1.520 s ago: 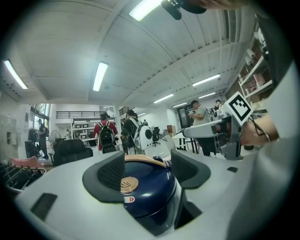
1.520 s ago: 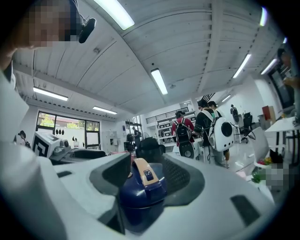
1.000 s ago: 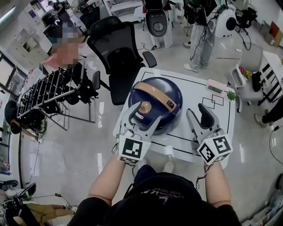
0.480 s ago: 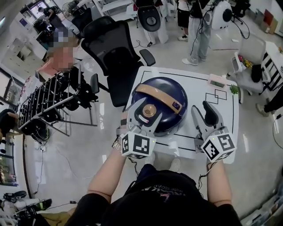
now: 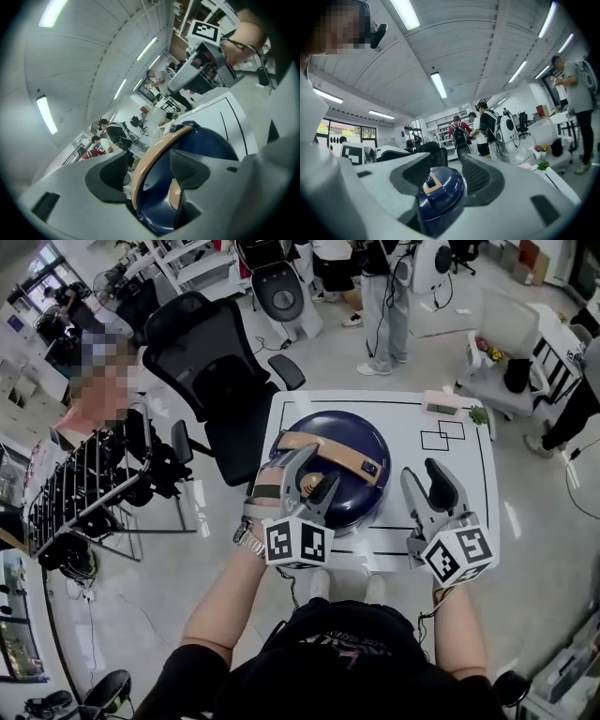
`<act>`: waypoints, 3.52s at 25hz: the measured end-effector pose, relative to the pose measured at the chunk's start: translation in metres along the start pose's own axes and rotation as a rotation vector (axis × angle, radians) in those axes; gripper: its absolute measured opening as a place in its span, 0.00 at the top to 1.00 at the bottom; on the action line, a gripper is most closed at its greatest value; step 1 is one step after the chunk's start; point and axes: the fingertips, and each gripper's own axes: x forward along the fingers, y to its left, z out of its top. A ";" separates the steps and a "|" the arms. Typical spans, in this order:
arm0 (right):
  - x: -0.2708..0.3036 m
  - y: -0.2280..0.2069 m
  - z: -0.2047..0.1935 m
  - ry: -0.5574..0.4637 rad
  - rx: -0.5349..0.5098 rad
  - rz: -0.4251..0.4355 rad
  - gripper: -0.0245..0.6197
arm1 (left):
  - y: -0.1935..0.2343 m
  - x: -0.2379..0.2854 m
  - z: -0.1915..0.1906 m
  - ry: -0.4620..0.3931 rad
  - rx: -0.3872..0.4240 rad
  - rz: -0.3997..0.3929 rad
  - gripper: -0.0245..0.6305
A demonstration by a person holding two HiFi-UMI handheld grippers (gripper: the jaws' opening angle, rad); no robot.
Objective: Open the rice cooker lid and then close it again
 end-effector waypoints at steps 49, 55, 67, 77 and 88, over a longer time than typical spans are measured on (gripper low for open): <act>-0.028 0.010 -0.005 -0.035 -0.005 -0.253 0.65 | -0.001 0.031 0.012 -0.127 0.120 -0.221 0.67; -0.023 0.018 -0.006 -0.028 -0.012 -0.249 0.66 | 0.023 0.022 0.010 -0.166 0.004 -0.218 0.67; -0.004 0.034 -0.008 -0.010 -0.028 -0.220 0.66 | 0.082 0.007 -0.004 -0.260 -0.301 -0.220 0.67; 0.019 0.056 -0.007 -0.001 -0.050 -0.179 0.66 | 0.130 -0.006 -0.031 -0.322 -0.551 -0.167 0.67; 0.050 0.082 -0.008 -0.002 -0.065 -0.134 0.66 | 0.170 -0.016 -0.077 -0.327 -0.707 -0.115 0.72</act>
